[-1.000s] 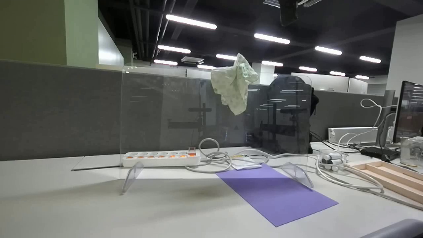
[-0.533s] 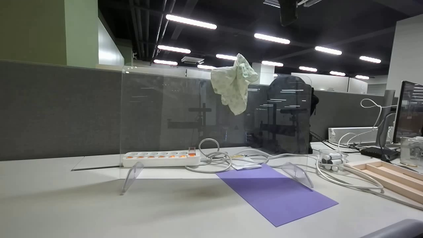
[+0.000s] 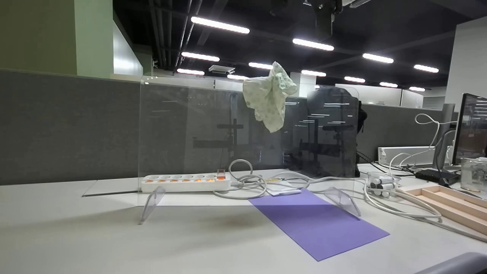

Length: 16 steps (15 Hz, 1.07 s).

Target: Put the cloth on the table

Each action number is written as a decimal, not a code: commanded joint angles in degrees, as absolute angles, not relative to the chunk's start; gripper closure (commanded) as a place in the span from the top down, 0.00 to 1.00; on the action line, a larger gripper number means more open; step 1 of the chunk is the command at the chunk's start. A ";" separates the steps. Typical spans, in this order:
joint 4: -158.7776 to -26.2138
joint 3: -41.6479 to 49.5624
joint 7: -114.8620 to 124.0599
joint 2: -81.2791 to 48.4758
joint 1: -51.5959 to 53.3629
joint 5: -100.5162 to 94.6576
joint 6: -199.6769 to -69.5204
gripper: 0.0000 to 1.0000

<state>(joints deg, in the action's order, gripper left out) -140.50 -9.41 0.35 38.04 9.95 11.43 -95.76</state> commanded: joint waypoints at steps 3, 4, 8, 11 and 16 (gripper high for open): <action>-141.34 -7.38 1.47 34.51 4.03 4.63 -109.52 1.00; -141.32 -6.98 1.52 33.41 3.10 3.39 -112.89 1.00; -139.94 -6.02 2.63 29.32 -0.01 -1.46 -123.76 1.00; -137.49 -6.31 3.86 26.89 -2.19 -6.36 -130.74 1.00; -138.14 -5.47 2.95 27.34 -1.46 -7.25 -132.65 1.00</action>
<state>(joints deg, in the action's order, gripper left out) -138.24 -6.33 2.52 27.40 -2.44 -6.67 -132.82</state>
